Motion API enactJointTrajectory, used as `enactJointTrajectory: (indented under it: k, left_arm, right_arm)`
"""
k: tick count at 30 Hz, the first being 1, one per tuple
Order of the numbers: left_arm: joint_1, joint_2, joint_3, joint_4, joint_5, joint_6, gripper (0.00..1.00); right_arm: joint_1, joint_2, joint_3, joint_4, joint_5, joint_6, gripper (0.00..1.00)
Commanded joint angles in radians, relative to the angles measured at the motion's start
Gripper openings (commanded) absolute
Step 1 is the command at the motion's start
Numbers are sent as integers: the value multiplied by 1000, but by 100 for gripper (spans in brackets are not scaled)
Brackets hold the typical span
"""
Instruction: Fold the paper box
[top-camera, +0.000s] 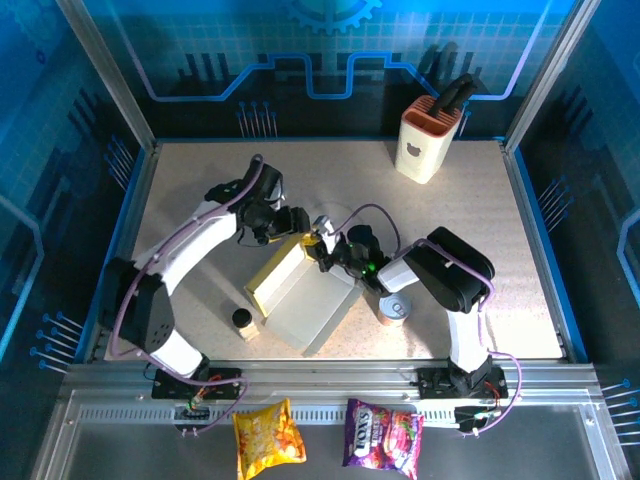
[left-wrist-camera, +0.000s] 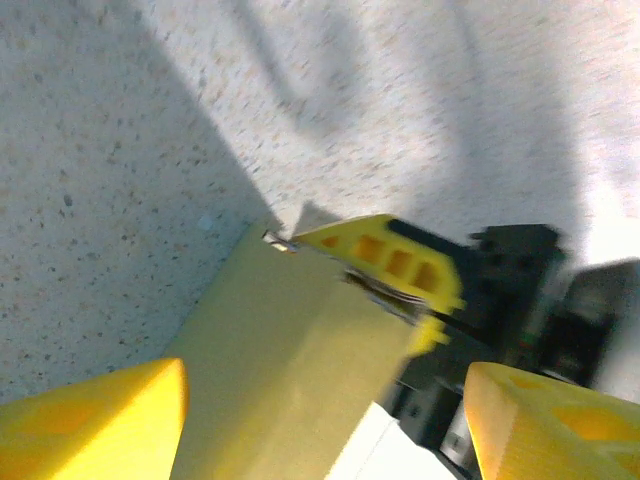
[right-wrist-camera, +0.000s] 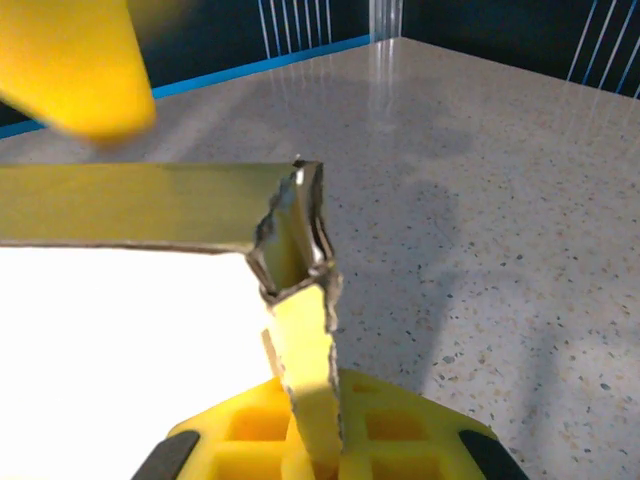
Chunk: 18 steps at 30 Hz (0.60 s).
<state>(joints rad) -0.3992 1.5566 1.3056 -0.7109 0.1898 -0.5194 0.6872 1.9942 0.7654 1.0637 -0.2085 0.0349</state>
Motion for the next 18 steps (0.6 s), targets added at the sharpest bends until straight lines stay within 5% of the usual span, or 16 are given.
enactJointTrajectory:
  k: [1,11,18]
  left_arm:
    - [21,-91,-40,46,-16,37,74]
    - [48,-64,-135,13,80,122,52]
    - [49,-23,-142,25,114,125,48]
  right_arm:
    - [20,23,-36,26,8,-37,0]
    - [18,47,-61,95,-1,-26,15]
    - [15,55,-92,144,-5,1,23]
